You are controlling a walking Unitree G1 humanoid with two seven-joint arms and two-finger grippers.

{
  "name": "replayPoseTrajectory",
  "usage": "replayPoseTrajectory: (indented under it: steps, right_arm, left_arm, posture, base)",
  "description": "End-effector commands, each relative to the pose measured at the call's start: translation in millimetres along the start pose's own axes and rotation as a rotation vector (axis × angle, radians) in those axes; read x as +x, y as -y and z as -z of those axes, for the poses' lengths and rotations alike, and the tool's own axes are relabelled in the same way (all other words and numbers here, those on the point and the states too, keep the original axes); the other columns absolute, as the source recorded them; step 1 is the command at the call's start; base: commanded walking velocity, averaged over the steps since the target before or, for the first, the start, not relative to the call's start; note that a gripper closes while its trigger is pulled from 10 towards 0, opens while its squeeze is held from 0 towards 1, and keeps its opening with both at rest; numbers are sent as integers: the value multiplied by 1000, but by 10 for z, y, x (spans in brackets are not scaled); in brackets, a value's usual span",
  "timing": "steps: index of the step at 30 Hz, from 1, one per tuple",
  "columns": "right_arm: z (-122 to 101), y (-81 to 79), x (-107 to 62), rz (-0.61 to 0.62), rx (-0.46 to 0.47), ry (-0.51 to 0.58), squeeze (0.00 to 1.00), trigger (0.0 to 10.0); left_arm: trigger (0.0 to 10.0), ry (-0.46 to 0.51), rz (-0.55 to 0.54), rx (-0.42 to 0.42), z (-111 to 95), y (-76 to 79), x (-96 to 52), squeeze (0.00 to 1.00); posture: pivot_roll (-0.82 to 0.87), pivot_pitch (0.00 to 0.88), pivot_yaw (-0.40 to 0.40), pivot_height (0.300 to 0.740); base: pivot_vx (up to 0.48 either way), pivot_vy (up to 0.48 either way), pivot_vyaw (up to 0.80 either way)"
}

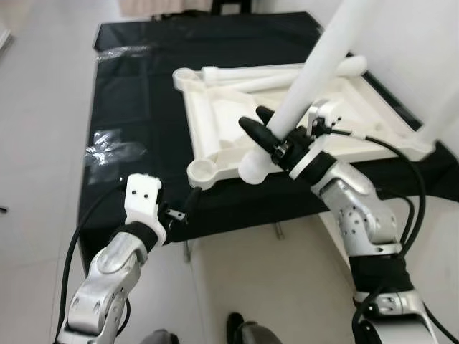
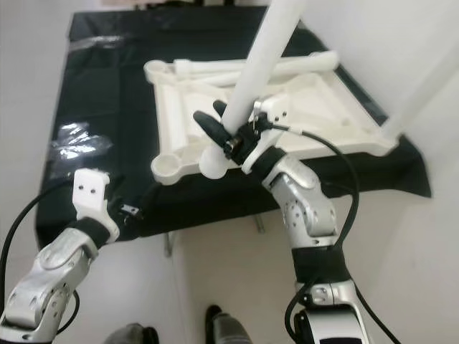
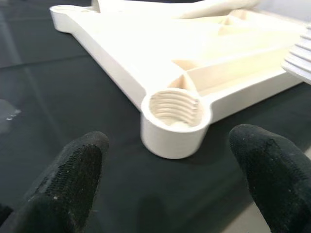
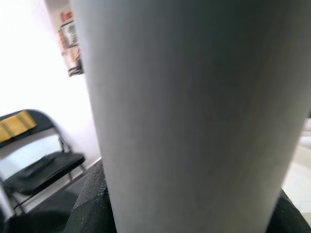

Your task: Building children table

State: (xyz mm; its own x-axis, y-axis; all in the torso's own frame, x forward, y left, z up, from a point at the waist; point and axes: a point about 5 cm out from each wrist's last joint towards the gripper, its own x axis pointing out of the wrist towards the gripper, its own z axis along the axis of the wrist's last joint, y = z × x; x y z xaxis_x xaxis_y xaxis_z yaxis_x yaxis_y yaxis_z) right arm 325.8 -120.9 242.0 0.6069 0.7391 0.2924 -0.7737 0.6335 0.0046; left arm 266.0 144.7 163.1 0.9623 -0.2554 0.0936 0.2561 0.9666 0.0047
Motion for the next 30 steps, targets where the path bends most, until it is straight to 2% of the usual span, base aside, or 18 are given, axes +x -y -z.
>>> replayPoseTrajectory:
  steps: [1, 3, 7, 11, 12, 13, 14, 15, 16, 17, 18, 19, 21, 24, 25, 26, 27, 30]
  right_arm:
    - [-43, -114, 59, -93, -22, 20, 0, 10000]
    - [-41, -183, 91, -192, -17, 23, 0, 10000]
    - [-62, -187, 188, -264, -13, 25, 0, 10000]
    - [-71, -173, 233, -275, -17, 23, 0, 10000]
    - [-100, -159, 289, -292, -31, 20, 0, 10000]
    - [-148, -138, 342, -307, -39, 23, 0, 10000]
    - [-148, -138, 342, -307, -39, 23, 0, 10000]
    - [-196, -118, 383, -319, -45, 30, 0, 10000]
    - [-196, -118, 383, -319, -45, 30, 0, 10000]
    - [-252, -102, 419, -338, -47, 41, 0, 10000]
    - [-252, -102, 419, -338, -47, 41, 0, 10000]
    - [-297, -95, 456, -366, -51, 48, 0, 10000]
    - [-335, -117, 486, -413, -47, 57, 0, 10000]
    - [-382, -221, 536, -547, -31, 63, 0, 10000]
    - [-382, -221, 536, -547, -31, 63, 0, 10000]
    - [-402, -276, 550, -616, -24, 68, 0, 10000]
    - [-402, -276, 550, -616, -24, 68, 0, 10000]
    - [-446, -331, 603, -726, -35, 76, 0, 10000]
  left_arm:
    - [10000, -17, -33, 43, 58, -34, -44, 0]
    - [10000, 9, -91, 77, 8, -65, -60, 0]
    - [10000, 17, -156, 67, -45, -68, -137, 0]
    - [10000, 4, -144, 55, -36, -38, -171, 0]
    - [10000, -32, -74, 29, 14, 82, -252, 0]
    - [10000, -74, 65, -8, 71, 283, -358, 0]
    - [10000, -74, 65, -8, 71, 283, -358, 0]
    - [10000, -105, 190, -39, 105, 458, -465, 0]
    - [10000, -105, 190, -39, 105, 458, -465, 0]
    - [10000, -133, 302, -57, 132, 619, -586, 0]
    - [10000, -133, 302, -57, 132, 619, -586, 0]
    - [10000, -151, 363, -65, 146, 710, -676, 0]
    - [10000, -166, 389, -63, 156, 746, -741, 0]
    - [10000, -179, 387, -9, 168, 729, -814, 0]
    - [10000, -179, 387, -9, 168, 729, -814, 0]
    - [10000, -176, 371, 34, 170, 703, -828, 0]
    - [10000, -176, 371, 34, 170, 703, -828, 0]
    - [10000, -148, 315, 172, 142, 653, -859, 0]
  posture:
    - [30, 236, -37, 740]
    - [41, 252, -39, 740]
    - [66, 296, -44, 740]
    - [66, 296, -44, 740]
    - [77, 339, -52, 740]
    - [79, 358, -57, 740]
    - [79, 358, -57, 740]
    - [79, 371, -59, 740]
    - [79, 371, -59, 740]
    - [81, 393, -61, 740]
    - [81, 393, -61, 740]
    - [83, 407, -63, 740]
    - [85, 425, -66, 740]
    - [95, 453, -71, 740]
    - [95, 453, -71, 740]
    - [98, 465, -73, 740]
    - [98, 465, -73, 740]
    - [108, 483, -73, 740]
  base:
    - [0, 0, 0]
    - [0, 0, 0]
    - [0, 0, 0]
    - [0, 0, 0]
    - [0, 0, 0]
    - [0, 0, 0]
    - [0, 0, 0]
    - [0, 0, 0]
    - [0, 0, 0]
    - [0, 0, 0]
    - [0, 0, 0]
    - [0, 0, 0]
    - [0, 0, 0]
    - [0, 0, 0]
    - [0, 0, 0]
    - [0, 0, 0]
    - [0, 0, 0]
    - [0, 0, 0]
